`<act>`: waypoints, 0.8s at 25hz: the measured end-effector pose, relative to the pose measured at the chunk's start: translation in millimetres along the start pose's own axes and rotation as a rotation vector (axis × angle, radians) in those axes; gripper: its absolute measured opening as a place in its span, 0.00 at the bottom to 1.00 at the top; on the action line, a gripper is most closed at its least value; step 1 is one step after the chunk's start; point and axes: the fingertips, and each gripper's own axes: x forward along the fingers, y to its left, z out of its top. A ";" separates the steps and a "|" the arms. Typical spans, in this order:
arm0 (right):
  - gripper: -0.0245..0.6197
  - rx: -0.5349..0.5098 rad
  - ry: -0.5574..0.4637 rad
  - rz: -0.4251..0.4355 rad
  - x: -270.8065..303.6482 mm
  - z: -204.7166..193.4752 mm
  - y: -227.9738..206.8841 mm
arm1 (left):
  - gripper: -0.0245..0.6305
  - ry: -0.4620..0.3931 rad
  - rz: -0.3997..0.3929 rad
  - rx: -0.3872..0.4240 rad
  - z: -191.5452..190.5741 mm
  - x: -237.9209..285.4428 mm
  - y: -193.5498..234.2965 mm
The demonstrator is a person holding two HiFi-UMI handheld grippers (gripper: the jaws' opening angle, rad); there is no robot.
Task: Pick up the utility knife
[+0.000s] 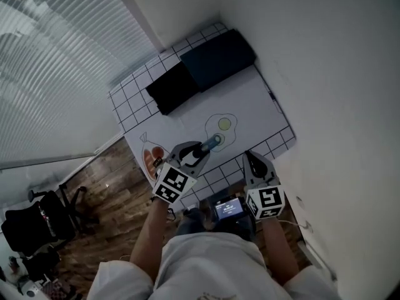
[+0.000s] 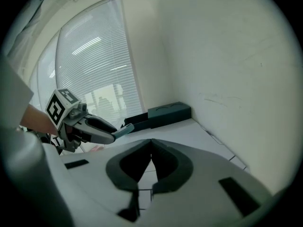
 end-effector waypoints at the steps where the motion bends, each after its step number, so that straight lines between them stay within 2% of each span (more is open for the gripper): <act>1: 0.05 -0.003 -0.008 0.000 -2.5 4.4 1.5 | 0.26 -0.023 0.007 -0.014 5.4 -4.0 -0.3; 11: 0.05 -0.033 -0.101 0.000 -23.8 46.8 9.9 | 0.26 -0.216 0.040 -0.092 61.9 -42.4 -1.0; 20: 0.05 -0.095 -0.150 0.008 -38.0 81.4 21.9 | 0.26 -0.392 0.104 -0.042 113.6 -91.9 -8.8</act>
